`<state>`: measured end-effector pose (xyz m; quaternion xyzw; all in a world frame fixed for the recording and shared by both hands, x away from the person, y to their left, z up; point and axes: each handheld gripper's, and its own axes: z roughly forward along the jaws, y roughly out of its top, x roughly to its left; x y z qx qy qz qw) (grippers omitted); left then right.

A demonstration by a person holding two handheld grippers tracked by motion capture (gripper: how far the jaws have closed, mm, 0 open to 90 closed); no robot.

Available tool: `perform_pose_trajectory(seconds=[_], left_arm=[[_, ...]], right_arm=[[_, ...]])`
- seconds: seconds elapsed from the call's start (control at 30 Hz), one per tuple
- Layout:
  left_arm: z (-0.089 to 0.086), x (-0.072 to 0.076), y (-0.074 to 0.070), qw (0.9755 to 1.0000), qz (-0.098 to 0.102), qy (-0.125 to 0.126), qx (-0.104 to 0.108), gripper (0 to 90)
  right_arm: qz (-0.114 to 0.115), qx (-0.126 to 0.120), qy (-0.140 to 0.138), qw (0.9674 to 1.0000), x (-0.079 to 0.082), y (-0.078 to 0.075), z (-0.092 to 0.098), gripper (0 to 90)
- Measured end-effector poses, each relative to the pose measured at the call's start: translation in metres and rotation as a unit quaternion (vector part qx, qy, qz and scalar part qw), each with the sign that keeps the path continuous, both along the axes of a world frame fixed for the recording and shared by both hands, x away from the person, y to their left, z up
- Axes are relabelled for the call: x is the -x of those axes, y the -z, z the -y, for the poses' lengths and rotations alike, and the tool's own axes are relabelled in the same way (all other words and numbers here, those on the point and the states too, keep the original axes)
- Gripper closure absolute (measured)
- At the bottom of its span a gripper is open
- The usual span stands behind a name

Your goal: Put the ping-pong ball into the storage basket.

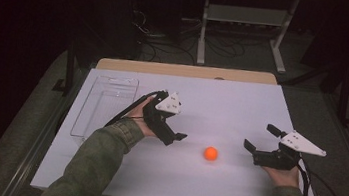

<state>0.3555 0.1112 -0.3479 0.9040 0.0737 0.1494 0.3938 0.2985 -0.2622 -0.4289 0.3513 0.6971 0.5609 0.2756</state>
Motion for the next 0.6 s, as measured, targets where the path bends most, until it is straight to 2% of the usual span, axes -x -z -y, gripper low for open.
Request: perform_pose_trajectory(seconds=[0.6], left_arm=[[0.021, -0.002, 0.01, 0.9994, -0.011, 0.019, -0.026, 0.0]], right_arm=[[-0.001, 0.0, -0.001, 1.0, 0.0, 0.0, 0.0, 0.0]])
